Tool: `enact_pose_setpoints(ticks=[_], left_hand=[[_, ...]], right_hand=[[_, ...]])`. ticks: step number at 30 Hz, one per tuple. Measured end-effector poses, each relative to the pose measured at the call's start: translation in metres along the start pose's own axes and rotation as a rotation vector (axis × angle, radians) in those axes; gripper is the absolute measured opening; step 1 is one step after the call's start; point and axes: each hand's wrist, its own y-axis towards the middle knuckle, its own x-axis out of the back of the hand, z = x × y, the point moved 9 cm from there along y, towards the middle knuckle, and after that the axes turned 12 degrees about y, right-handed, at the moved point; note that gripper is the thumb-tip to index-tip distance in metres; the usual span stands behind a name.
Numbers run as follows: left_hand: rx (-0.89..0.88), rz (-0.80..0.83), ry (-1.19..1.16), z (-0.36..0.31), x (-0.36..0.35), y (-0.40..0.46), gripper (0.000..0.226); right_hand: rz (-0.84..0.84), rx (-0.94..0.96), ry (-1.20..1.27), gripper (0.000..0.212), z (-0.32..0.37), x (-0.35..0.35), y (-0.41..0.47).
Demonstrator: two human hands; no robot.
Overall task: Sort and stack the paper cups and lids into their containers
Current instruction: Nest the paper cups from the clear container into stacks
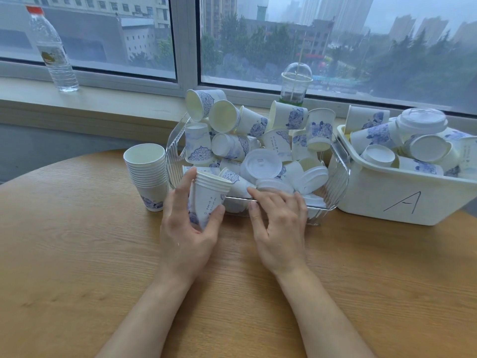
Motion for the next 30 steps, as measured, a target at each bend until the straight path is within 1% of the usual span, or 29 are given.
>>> enact_pose_setpoints(ticks=[5, 9, 15, 17, 19, 21, 26, 28, 30], left_hand=[[0.016, 0.002, -0.002, 0.0, 0.0, 0.001, 0.085], [0.015, -0.007, 0.009, -0.002, 0.001, 0.001, 0.083], [0.022, -0.021, 0.009, -0.003, 0.003, 0.0, 0.083], [0.031, -0.035, -0.004, -0.003, 0.005, 0.0, 0.082], [0.05, -0.044, -0.012, -0.002, 0.007, 0.001, 0.081], [0.06, -0.054, -0.003, -0.001, 0.008, 0.002, 0.079], [0.09, -0.066, 0.009, 0.003, 0.009, 0.002, 0.078], [0.088, -0.068, 0.011, 0.003, 0.009, 0.002, 0.077], [0.087, -0.073, 0.017, 0.002, 0.01, 0.002, 0.077]], right_hand=[[0.02, -0.01, 0.012, 0.03, -0.001, -0.002, 0.0], [-0.005, -0.014, 0.07, 0.029, -0.001, 0.0, 0.0], [-0.087, -0.003, 0.307, 0.03, -0.002, 0.011, 0.003], [-0.114, -0.032, 0.396, 0.03, -0.006, 0.017, 0.003], [-0.111, -0.062, 0.427, 0.031, -0.009, 0.019, 0.003], [-0.094, -0.042, 0.373, 0.028, -0.007, 0.018, 0.004], [0.006, -0.006, 0.109, 0.029, -0.005, 0.001, 0.001], [0.02, 0.009, 0.075, 0.028, -0.005, -0.003, 0.0], [0.012, 0.029, 0.094, 0.029, -0.003, -0.002, 0.0]])
